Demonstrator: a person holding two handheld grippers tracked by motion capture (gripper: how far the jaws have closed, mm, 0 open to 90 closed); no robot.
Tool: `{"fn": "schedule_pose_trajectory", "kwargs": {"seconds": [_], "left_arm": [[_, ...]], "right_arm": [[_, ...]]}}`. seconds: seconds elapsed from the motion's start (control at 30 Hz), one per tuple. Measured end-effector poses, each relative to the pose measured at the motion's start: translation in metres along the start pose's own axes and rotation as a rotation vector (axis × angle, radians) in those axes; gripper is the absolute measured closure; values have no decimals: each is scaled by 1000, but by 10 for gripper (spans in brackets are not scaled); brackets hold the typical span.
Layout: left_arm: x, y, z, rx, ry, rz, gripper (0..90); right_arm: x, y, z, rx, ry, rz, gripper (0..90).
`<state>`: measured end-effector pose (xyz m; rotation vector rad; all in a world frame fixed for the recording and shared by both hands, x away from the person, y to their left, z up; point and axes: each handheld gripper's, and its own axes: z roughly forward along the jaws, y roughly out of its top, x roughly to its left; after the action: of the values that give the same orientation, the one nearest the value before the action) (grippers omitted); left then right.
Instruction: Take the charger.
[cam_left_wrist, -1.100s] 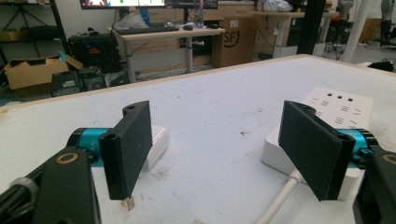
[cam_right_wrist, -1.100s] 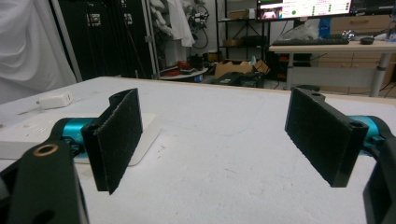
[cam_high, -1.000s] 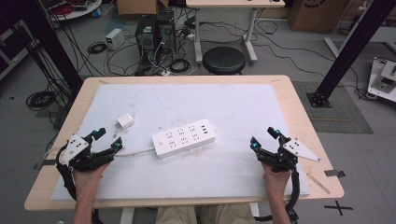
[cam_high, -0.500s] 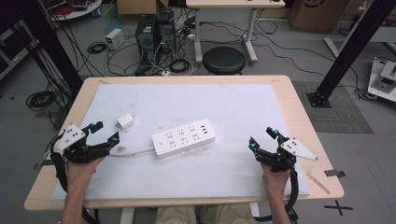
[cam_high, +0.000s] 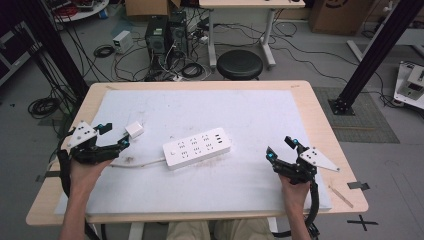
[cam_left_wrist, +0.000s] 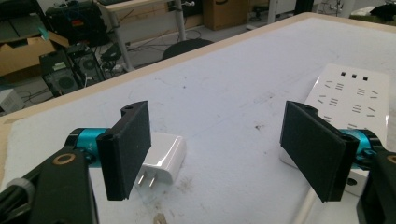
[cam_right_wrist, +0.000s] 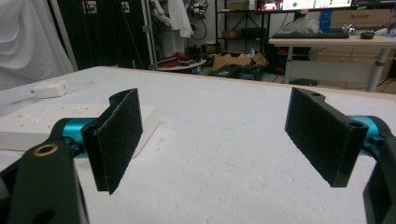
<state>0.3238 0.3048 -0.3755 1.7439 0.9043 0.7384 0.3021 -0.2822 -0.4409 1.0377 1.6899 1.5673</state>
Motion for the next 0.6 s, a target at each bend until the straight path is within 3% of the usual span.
{"fn": "schedule_pose_trajectory", "kwargs": {"seconds": [0.6], "left_arm": [[15,17,16,78,-51,22,247]], "right_arm": [[0,0,1,9,2,-2,194]]}}
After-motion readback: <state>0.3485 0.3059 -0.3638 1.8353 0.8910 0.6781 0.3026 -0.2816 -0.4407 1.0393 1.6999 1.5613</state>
